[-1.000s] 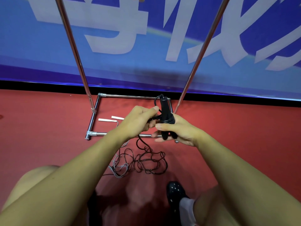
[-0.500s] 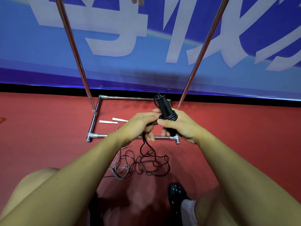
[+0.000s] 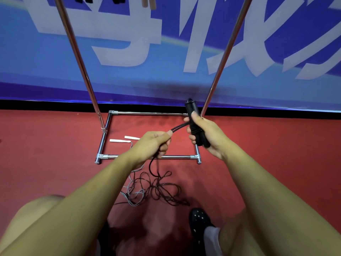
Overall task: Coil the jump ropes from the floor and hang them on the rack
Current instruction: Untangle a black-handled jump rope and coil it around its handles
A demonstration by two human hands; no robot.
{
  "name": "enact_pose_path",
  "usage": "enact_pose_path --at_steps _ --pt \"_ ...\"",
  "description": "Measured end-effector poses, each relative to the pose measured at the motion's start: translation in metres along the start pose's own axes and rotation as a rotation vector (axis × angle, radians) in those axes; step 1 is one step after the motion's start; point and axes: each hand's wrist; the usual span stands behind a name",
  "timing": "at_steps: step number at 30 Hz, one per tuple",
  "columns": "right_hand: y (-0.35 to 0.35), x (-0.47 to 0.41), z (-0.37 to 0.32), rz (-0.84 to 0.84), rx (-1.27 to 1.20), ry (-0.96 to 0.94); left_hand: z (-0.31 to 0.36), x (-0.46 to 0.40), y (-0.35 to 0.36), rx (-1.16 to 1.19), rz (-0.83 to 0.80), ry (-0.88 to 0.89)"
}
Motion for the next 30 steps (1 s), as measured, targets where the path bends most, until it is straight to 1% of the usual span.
enact_pose_path --at_steps 2,6,9,11,14,18,21,24,27,29,30 --pt "-0.003 0.002 -0.003 -0.038 -0.067 0.035 -0.001 -0.001 0.000 -0.045 0.034 -0.007" --pt "-0.009 0.005 -0.005 -0.089 -0.115 0.081 0.004 0.000 0.000 -0.203 0.161 0.021" --pt "-0.009 0.007 -0.006 -0.085 -0.141 0.107 0.012 0.004 0.004 -0.310 0.185 -0.004" --pt "-0.009 0.005 -0.005 -0.068 -0.157 0.117 0.014 0.005 0.005 -0.364 0.185 -0.022" --pt "-0.010 0.005 -0.003 -0.071 -0.125 0.144 0.013 0.003 0.003 -0.400 0.195 0.004" --pt "-0.011 0.008 -0.002 -0.105 -0.050 0.100 0.012 0.002 0.000 -0.475 0.210 0.042" --pt "-0.009 0.007 0.001 -0.104 0.086 0.094 0.010 0.002 0.001 -0.500 0.199 0.048" --pt "-0.004 0.006 0.006 -0.056 0.188 0.102 0.013 0.004 0.004 -0.508 0.164 0.055" --pt "0.004 0.006 0.011 -0.007 0.199 0.128 0.017 0.007 0.007 -0.510 0.123 0.079" --pt "0.009 0.005 0.014 -0.031 0.155 0.165 0.020 0.011 0.008 -0.511 0.101 0.095" --pt "0.011 0.005 0.014 -0.065 0.082 0.183 0.021 0.012 0.008 -0.508 0.094 0.104"
Point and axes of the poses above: each hand's wrist, its own x-axis away from the middle knuckle, its own y-axis out of the palm, z = x × y, and after that the axes turned 14 degrees about -z, right-handed
